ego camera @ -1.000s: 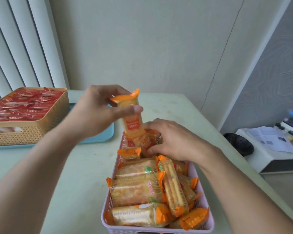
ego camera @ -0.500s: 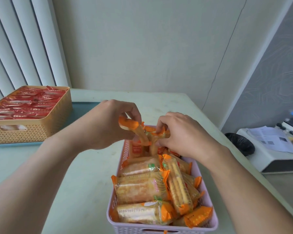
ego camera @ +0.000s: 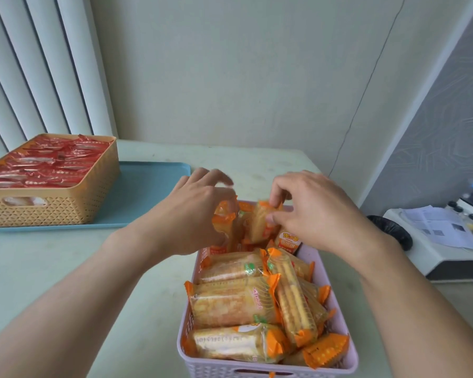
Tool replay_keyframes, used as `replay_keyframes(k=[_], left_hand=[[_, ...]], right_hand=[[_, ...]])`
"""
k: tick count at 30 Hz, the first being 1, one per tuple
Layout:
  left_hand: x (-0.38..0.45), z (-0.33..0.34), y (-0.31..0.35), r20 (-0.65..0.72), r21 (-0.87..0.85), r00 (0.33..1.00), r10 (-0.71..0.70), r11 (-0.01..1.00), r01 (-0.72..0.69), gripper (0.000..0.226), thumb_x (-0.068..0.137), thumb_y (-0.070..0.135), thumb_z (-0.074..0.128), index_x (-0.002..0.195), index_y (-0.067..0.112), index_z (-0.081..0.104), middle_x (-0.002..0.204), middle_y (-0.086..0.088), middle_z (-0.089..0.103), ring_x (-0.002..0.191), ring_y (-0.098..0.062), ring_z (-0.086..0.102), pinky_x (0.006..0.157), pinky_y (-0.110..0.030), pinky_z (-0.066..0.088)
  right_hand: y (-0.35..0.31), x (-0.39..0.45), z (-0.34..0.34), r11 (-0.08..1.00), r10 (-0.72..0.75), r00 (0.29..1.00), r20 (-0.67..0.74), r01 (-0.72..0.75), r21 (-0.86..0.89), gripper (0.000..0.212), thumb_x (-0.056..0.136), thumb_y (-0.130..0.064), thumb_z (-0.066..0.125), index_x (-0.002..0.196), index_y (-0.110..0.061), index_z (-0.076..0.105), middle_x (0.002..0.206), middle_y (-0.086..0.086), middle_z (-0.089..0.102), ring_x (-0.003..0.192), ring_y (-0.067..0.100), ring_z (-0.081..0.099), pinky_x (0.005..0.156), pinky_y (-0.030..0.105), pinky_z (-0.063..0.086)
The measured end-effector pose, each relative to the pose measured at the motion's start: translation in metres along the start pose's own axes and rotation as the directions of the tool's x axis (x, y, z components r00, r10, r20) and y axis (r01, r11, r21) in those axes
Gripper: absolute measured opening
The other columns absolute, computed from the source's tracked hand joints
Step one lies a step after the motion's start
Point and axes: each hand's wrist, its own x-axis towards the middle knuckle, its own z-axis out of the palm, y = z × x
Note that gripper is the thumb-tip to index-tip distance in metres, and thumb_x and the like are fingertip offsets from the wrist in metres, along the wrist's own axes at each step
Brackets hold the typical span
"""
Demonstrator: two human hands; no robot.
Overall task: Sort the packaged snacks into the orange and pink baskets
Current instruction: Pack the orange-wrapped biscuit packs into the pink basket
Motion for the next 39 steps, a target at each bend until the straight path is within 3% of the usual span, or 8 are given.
replay_keyframes(k=[4,8,14,19,23,26,33,39], left_hand=[[0.004,0.009,-0.003,0.083,-0.076,0.996,-0.042,0.996,0.048,0.100,0.076,0.028,0.080,0.153,0.044,0.018,0.163,0.016,0.015,0.152,-0.008,-0.001,0.122,-0.035,0.008],[0.006,0.016,-0.004,0.125,-0.133,0.992,-0.002,0.991,0.018,0.112,0.077,0.032,0.081,0.157,0.044,0.003,0.164,0.017,0.013,0.153,-0.010,-0.009,0.124,-0.037,-0.004],[0.008,0.019,-0.001,-0.034,-0.444,0.999,-0.018,0.896,0.001,0.039,0.081,0.044,0.080,0.109,0.030,0.056,0.109,0.012,0.057,0.110,-0.009,0.052,0.094,-0.030,0.039],[0.012,0.024,-0.007,-0.078,-0.374,0.995,-0.069,0.927,0.035,0.044,0.075,0.031,0.085,0.110,0.010,0.069,0.131,-0.001,0.062,0.132,-0.020,0.047,0.106,-0.020,0.031],[0.011,0.025,-0.006,0.000,-0.426,0.988,-0.154,0.894,0.139,0.029,0.074,0.028,0.082,0.094,0.014,0.065,0.099,0.002,0.066,0.090,-0.019,0.061,0.076,-0.028,0.049],[0.009,0.027,-0.004,0.047,-0.431,0.988,-0.148,0.889,0.153,0.029,0.078,0.029,0.077,0.098,0.016,0.060,0.098,0.003,0.061,0.089,-0.018,0.059,0.076,-0.030,0.048],[0.009,0.032,-0.003,0.031,-0.429,0.989,-0.144,0.892,0.143,0.023,0.079,0.027,0.070,0.095,0.017,0.057,0.100,0.001,0.055,0.092,-0.022,0.055,0.076,-0.031,0.044],[0.010,0.031,-0.004,0.025,-0.430,0.992,-0.120,0.895,0.119,0.026,0.072,0.028,0.072,0.096,0.020,0.065,0.108,0.002,0.059,0.096,-0.021,0.060,0.084,-0.037,0.051]], right_hand=[[0.000,0.002,-0.009,0.979,0.054,0.992,-0.112,-0.031,0.200,0.026,0.075,-0.044,0.084,0.076,-0.031,0.062,0.081,-0.019,0.063,0.086,0.008,0.061,0.078,0.036,0.051],[-0.009,0.002,-0.002,0.941,0.108,0.988,-0.114,-0.064,0.333,0.024,0.072,-0.042,0.088,0.075,-0.032,0.066,0.070,-0.023,0.065,0.066,0.004,0.063,0.062,0.025,0.050],[-0.015,0.001,0.015,0.767,0.180,0.983,-0.039,-0.116,0.631,0.036,0.073,-0.021,0.091,0.082,-0.023,0.056,0.081,-0.010,0.076,0.063,-0.002,0.067,0.058,0.013,0.047],[0.000,0.010,0.023,0.989,0.076,0.956,0.285,-0.110,0.103,0.012,0.078,-0.020,0.084,0.086,-0.025,0.076,0.079,-0.008,0.075,0.071,0.009,0.072,0.068,0.030,0.059],[-0.008,0.023,0.053,0.943,-0.025,0.806,0.591,0.215,-0.254,0.013,0.088,-0.014,0.065,0.090,-0.016,0.078,0.082,0.002,0.073,0.079,0.026,0.069,0.063,0.032,0.059],[-0.010,0.030,0.057,0.915,0.028,0.711,0.703,0.265,-0.304,0.017,0.094,-0.010,0.058,0.100,-0.005,0.074,0.092,0.008,0.072,0.087,0.031,0.069,0.052,0.025,0.042],[-0.032,0.026,0.053,0.893,0.250,0.745,0.618,0.069,-0.444,0.036,0.097,0.000,0.049,0.063,-0.012,0.046,0.069,0.003,0.042,0.082,0.026,0.051,0.068,0.030,0.041],[-0.026,0.026,0.039,0.957,0.205,0.827,0.523,-0.059,-0.282,0.008,0.080,-0.023,0.065,0.077,-0.016,0.067,0.081,0.001,0.066,0.081,0.028,0.067,0.070,0.035,0.058]])
